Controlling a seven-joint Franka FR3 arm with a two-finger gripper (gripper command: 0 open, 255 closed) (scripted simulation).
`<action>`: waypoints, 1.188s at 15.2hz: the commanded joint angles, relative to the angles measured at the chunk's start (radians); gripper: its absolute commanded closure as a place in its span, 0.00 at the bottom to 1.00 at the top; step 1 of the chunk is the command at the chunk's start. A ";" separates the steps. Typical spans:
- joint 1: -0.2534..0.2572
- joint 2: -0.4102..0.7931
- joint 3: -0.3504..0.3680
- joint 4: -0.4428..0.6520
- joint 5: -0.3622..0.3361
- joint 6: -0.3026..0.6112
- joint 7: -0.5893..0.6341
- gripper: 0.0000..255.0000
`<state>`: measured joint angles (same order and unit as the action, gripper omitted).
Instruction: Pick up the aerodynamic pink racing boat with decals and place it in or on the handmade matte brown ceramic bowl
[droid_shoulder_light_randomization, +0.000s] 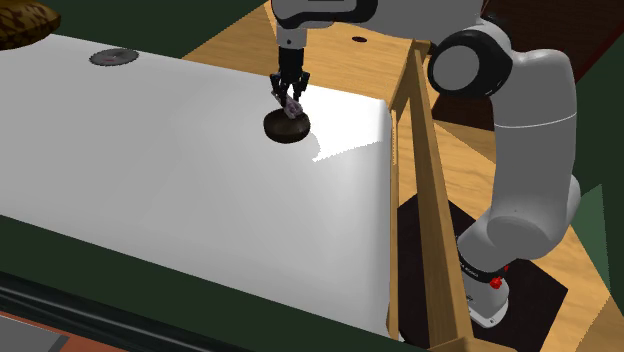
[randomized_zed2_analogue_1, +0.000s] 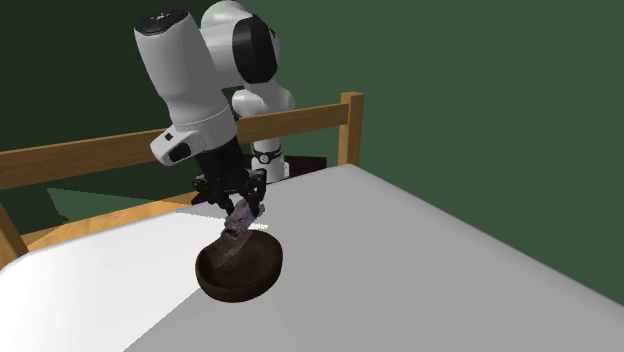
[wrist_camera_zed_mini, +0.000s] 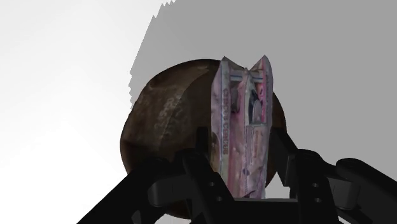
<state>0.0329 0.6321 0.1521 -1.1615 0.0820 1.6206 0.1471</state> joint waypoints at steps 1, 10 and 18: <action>-0.002 0.050 -0.004 0.064 -0.006 -0.015 -0.008 1.00; -0.005 0.062 -0.007 -0.038 -0.006 0.097 -0.022 1.00; -0.005 0.074 -0.008 -0.071 -0.006 0.142 -0.027 1.00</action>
<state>0.0282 0.7050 0.1441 -1.2276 0.0757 1.7628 0.1206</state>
